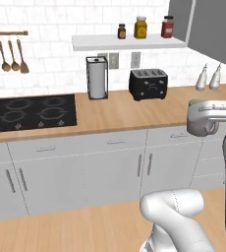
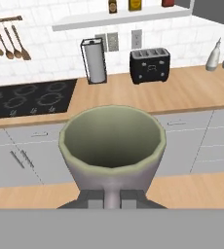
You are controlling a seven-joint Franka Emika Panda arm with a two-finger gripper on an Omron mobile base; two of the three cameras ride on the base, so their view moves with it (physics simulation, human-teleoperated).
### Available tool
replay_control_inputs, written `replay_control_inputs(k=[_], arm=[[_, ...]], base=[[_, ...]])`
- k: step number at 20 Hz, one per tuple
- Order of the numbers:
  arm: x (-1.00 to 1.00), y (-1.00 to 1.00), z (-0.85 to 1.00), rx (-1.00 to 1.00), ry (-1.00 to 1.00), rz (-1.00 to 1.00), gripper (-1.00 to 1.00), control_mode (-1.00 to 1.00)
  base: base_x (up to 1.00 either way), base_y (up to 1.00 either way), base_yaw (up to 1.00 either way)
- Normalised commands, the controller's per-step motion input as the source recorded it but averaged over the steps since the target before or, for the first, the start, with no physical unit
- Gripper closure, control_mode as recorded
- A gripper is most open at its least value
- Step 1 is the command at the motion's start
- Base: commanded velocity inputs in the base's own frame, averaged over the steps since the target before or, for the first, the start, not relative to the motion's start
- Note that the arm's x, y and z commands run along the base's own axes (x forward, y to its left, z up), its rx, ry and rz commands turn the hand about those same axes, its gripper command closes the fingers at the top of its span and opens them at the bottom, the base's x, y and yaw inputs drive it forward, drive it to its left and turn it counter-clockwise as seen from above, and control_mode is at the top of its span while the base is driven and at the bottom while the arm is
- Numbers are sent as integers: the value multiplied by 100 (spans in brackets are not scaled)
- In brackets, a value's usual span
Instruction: Gather all objects into one cabinet and sort the glasses and bowls to opposite sides.
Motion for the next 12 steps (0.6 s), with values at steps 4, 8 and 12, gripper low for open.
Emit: replay_control_inputs(k=[4, 8, 12], arm=[[0, 0, 0, 0, 0, 0, 100, 100], [0, 0, 0, 0, 0, 0, 100, 100], [0, 0, 0, 0, 0, 0, 100, 100]], base=[[-14, -70, 4], [-2, -74, 7], [5, -62, 5]])
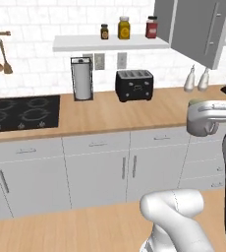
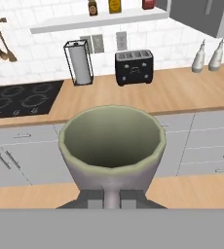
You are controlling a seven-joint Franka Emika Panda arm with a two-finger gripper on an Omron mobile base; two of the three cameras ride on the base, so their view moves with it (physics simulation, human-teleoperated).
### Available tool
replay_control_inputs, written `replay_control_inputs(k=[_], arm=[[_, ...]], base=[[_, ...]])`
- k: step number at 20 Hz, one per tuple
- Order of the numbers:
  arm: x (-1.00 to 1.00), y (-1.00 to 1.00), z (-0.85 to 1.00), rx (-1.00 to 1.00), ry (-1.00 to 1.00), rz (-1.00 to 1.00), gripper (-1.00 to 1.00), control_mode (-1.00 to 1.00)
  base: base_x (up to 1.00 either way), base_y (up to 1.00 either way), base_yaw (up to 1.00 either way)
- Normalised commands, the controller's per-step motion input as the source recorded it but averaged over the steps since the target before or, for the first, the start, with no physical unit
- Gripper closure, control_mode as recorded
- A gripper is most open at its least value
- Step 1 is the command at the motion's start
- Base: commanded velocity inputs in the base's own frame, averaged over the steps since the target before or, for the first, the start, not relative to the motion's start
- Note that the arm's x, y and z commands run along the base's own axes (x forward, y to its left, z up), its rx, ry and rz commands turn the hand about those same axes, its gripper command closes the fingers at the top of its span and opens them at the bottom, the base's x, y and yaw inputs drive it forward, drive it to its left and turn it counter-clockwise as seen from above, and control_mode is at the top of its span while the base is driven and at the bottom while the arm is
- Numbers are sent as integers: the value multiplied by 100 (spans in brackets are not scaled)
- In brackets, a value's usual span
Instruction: Gather all objects into one cabinet and sort the glasses and bowls to opposite sides.
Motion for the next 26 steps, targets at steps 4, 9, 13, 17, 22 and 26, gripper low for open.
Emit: replay_control_inputs(k=[4, 9, 13, 17, 22, 26], arm=[[0, 0, 0, 0, 0, 0, 100, 100], [0, 0, 0, 0, 0, 0, 100, 100], [0, 0, 0, 0, 0, 0, 100, 100], [0, 0, 0, 0, 0, 0, 100, 100], [0, 0, 0, 0, 0, 0, 100, 100], [0, 0, 0, 0, 0, 0, 100, 100]], base=[[-1, -50, 7], [-1, -64, 7], [0, -79, 7], [0, -78, 7], [2, -76, 7], [23, -66, 2]])
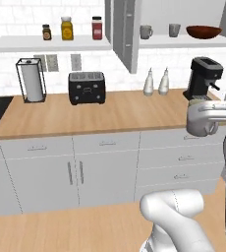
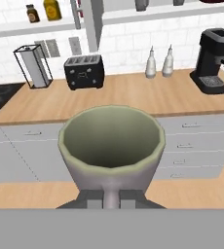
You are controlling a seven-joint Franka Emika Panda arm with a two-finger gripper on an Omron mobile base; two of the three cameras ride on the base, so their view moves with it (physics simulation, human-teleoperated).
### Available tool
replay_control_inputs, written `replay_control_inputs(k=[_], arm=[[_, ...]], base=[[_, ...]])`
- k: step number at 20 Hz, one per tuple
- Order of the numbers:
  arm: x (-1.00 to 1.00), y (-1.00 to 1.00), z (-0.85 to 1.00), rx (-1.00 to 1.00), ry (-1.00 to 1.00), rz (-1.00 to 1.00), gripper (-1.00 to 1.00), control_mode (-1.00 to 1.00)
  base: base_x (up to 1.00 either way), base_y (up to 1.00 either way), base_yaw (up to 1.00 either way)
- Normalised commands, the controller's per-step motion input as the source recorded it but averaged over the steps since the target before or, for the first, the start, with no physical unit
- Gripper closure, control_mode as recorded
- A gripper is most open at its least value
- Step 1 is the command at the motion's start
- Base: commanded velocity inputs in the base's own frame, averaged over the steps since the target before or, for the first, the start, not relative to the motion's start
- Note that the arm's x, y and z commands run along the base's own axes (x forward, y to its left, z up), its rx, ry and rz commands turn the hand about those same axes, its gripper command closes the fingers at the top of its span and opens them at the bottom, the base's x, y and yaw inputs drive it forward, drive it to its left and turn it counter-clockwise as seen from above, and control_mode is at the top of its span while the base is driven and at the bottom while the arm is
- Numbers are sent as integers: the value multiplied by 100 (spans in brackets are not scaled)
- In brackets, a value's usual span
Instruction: Gather all objects into one cabinet and sort the glasses and bowls to opposite sides.
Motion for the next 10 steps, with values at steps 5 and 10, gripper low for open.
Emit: replay_control_inputs(k=[5, 10], arm=[[0, 0, 0, 0, 0, 0, 100, 100], [0, 0, 0, 0, 0, 0, 100, 100]], base=[[37, -56, 0], [41, -47, 0]])
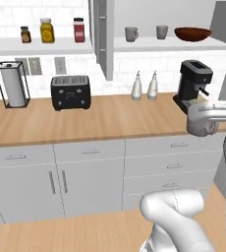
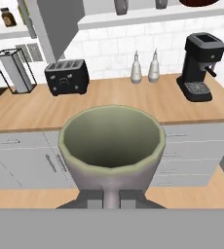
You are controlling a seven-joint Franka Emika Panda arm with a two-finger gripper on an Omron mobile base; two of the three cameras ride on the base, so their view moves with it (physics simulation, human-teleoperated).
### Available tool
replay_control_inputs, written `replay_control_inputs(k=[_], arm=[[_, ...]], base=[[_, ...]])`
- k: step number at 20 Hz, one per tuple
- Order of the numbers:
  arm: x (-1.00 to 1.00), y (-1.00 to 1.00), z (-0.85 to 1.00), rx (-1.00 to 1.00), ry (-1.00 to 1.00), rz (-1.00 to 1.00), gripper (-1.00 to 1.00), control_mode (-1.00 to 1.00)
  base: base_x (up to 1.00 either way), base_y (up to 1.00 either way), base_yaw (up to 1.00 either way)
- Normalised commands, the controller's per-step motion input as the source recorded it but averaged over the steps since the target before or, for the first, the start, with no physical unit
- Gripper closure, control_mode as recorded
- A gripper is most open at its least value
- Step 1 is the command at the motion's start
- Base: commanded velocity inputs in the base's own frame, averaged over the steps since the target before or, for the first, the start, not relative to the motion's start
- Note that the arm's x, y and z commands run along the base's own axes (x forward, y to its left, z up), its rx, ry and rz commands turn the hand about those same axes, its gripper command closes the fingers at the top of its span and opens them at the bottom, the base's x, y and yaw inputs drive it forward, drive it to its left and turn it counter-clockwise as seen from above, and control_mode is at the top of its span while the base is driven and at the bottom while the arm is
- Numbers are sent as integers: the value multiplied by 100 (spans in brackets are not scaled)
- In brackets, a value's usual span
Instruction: Gather all objects into one cabinet and sort the glasses and bowls to opposite sides.
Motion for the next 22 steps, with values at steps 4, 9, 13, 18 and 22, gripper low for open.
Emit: replay_control_inputs(k=[4, 9, 13, 18, 22], arm=[[0, 0, 0, 0, 0, 0, 100, 100], [0, 0, 0, 0, 0, 0, 100, 100], [0, 0, 0, 0, 0, 0, 100, 100], [0, 0, 0, 0, 0, 0, 100, 100], [0, 0, 0, 0, 0, 0, 100, 100]], base=[[33, -47, 0], [42, -43, 0], [56, -31, 0], [52, -18, 0], [45, -17, -3]])
